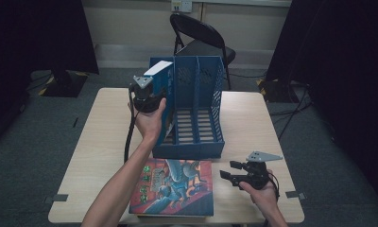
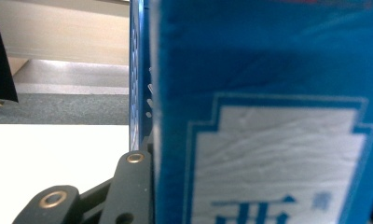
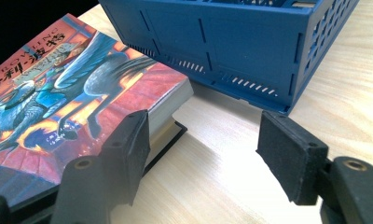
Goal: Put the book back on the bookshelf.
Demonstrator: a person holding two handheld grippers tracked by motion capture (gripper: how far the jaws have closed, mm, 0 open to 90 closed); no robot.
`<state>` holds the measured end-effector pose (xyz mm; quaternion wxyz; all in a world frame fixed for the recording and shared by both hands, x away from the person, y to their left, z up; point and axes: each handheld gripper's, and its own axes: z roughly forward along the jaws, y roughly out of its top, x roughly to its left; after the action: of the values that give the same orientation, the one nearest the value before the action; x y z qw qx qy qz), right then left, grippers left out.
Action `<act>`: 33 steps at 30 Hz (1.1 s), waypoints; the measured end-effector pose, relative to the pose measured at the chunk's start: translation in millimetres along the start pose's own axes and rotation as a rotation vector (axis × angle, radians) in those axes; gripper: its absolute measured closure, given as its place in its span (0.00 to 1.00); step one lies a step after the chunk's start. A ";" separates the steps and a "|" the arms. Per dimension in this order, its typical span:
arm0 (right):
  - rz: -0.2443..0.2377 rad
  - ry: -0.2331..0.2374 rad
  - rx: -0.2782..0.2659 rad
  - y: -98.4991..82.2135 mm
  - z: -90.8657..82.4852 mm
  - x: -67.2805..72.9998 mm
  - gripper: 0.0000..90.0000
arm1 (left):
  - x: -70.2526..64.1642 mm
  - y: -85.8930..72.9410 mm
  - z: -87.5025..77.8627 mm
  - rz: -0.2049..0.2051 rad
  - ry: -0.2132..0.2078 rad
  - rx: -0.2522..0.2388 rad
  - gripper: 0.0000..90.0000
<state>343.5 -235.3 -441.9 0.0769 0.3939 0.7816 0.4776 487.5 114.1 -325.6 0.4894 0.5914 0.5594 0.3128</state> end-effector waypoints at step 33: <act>-0.003 -0.001 0.018 -0.9 2.5 0.4 0.38 | 10.1 -30.9 -6.8 0.092 -0.083 0.067 0.62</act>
<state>343.9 -233.5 -443.8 0.0744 0.3938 0.7864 0.4701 472.1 122.1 -353.8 0.4771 0.6453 0.5209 0.2911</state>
